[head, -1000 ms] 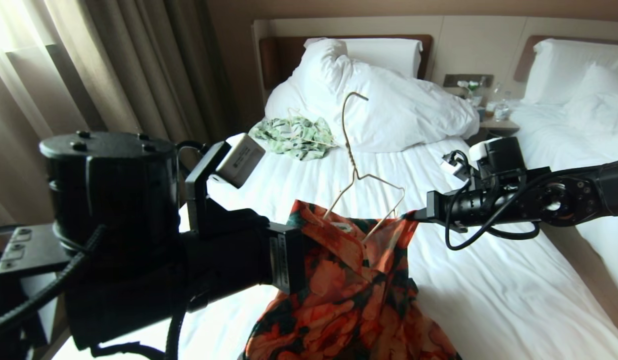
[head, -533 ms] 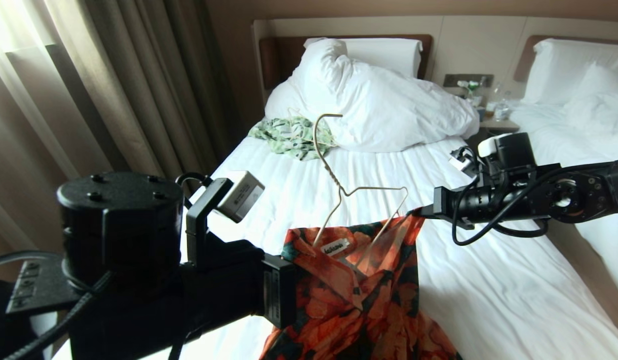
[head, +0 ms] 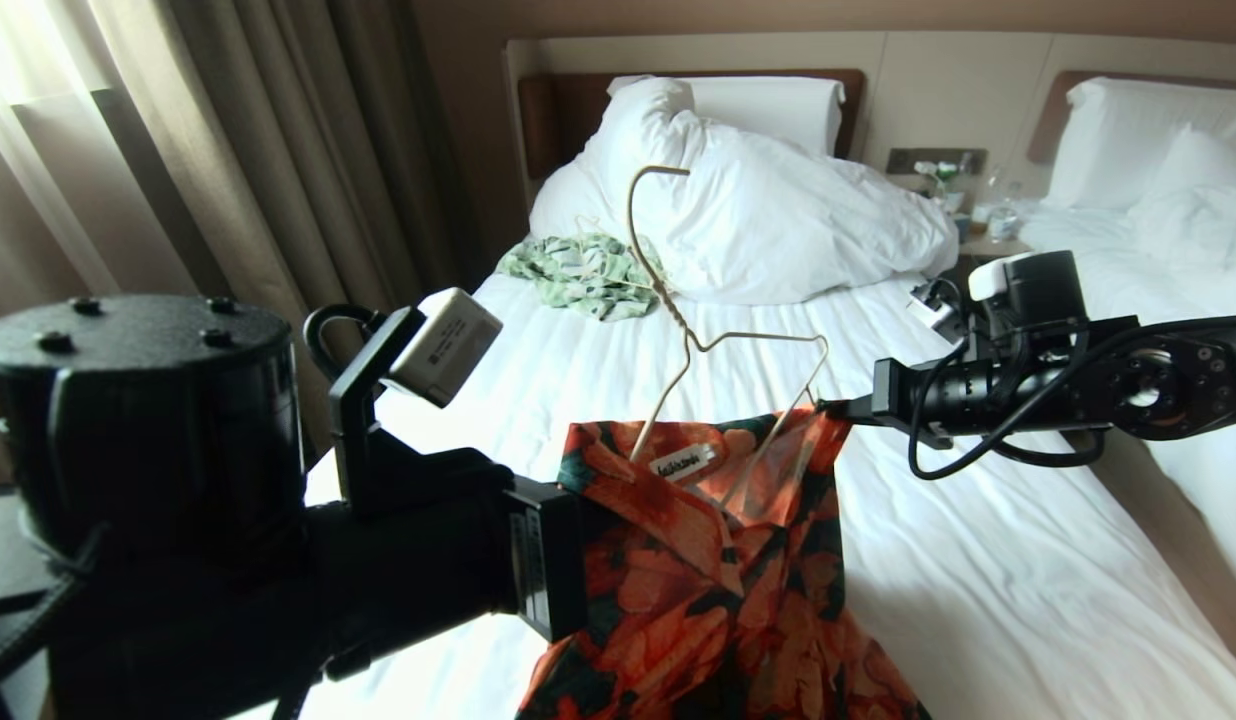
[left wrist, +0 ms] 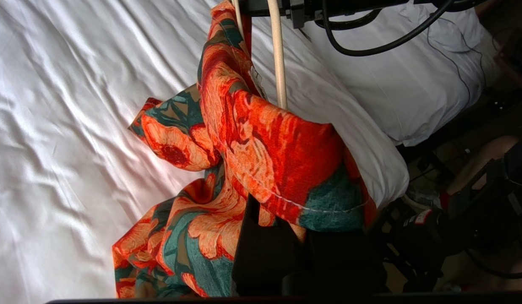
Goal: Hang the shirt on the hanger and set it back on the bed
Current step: Hook the other side of the shirt onto the hanger
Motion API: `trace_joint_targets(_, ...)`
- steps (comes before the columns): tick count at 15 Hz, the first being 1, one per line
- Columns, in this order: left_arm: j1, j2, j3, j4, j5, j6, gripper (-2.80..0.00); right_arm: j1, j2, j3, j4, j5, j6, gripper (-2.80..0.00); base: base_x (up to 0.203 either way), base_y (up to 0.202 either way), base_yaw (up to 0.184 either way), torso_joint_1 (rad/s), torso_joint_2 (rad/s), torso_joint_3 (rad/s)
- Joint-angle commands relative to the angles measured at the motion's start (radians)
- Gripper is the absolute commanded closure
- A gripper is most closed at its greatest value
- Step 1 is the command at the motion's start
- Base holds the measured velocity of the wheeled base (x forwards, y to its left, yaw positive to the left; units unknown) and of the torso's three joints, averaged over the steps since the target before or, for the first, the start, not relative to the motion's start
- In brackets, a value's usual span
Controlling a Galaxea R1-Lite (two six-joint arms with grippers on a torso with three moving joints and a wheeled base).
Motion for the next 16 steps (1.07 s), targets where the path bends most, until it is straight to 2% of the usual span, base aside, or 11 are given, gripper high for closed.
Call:
trace_joint_targets(1,-0.014,-0.021,0.003,-0.003,0.002,-0.016,0.00,0.000,-0.005,0.000,-0.001,0.003,0.002,0.00,0.000,0.000,0.000,0.000,0.00,0.000)
trace_joint_targets(6,-0.052,-0.040,-0.006,0.000,0.012,-0.024,0.00,0.001,0.030,0.000,-0.005,0.001,0.002,0.00,0.000,0.000,0.000,0.000,0.00,0.000)
trace_joint_targets(9,-0.079,-0.033,0.000,0.024,0.014,-0.047,0.00,0.001,0.026,-0.004,-0.058,0.001,0.006,0.00,0.000,0.000,0.000,0.000,0.00,0.000)
trace_joint_targets(16,-0.079,-0.023,0.070,0.022,0.013,-0.050,0.00,-0.006,0.016,-0.010,-0.083,0.001,0.025,0.00,0.000,0.000,0.000,0.000,0.00,0.000)
